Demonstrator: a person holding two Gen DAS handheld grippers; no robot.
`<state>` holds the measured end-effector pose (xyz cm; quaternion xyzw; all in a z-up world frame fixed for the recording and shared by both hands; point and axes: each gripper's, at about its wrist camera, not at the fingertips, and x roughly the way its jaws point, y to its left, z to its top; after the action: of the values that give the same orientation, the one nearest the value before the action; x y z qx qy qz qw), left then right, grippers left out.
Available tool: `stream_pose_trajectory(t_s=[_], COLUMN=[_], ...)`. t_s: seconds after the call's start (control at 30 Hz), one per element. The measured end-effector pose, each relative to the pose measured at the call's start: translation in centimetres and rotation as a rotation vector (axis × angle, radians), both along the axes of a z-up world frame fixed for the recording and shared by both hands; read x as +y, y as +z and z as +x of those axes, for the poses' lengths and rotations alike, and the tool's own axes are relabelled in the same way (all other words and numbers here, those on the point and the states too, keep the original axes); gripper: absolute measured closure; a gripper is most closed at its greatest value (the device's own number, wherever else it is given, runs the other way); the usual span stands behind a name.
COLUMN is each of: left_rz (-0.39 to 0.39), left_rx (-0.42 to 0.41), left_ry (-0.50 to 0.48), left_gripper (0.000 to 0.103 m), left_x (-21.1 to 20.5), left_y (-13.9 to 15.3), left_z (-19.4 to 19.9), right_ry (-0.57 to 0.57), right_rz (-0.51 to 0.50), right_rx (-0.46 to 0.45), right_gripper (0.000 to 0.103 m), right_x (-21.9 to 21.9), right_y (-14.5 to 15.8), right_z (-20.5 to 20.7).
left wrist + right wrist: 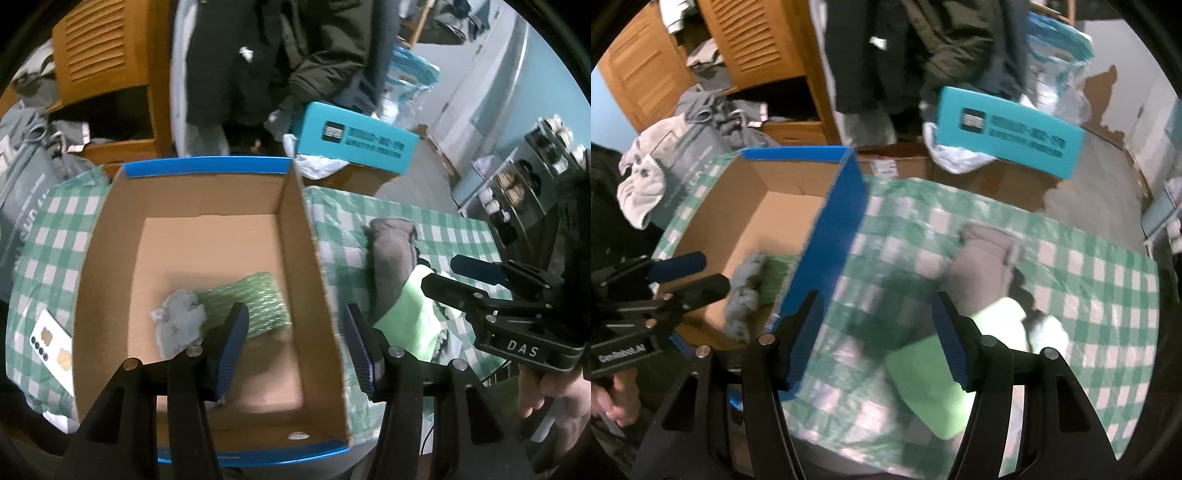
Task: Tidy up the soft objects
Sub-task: 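Withdraw both grippers from the box back over the table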
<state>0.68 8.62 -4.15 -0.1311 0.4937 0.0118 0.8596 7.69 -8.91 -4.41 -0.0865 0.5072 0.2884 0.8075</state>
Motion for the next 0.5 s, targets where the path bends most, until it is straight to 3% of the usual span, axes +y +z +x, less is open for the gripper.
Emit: stream_pose_trajectory(t_s=[0.5], left_rz=[0.046], left_rx=[0.031], left_ry=[-0.172], left_gripper=[0.043], left_x=[-8.6], left_y=[-0.9], left_z=[3.0], right_ry=[-0.165], right_rz=[0.000], right_rx=[0.022], right_gripper=[0.042], right_x=[-9.0], right_y=[-1.5], right_z=[1.2])
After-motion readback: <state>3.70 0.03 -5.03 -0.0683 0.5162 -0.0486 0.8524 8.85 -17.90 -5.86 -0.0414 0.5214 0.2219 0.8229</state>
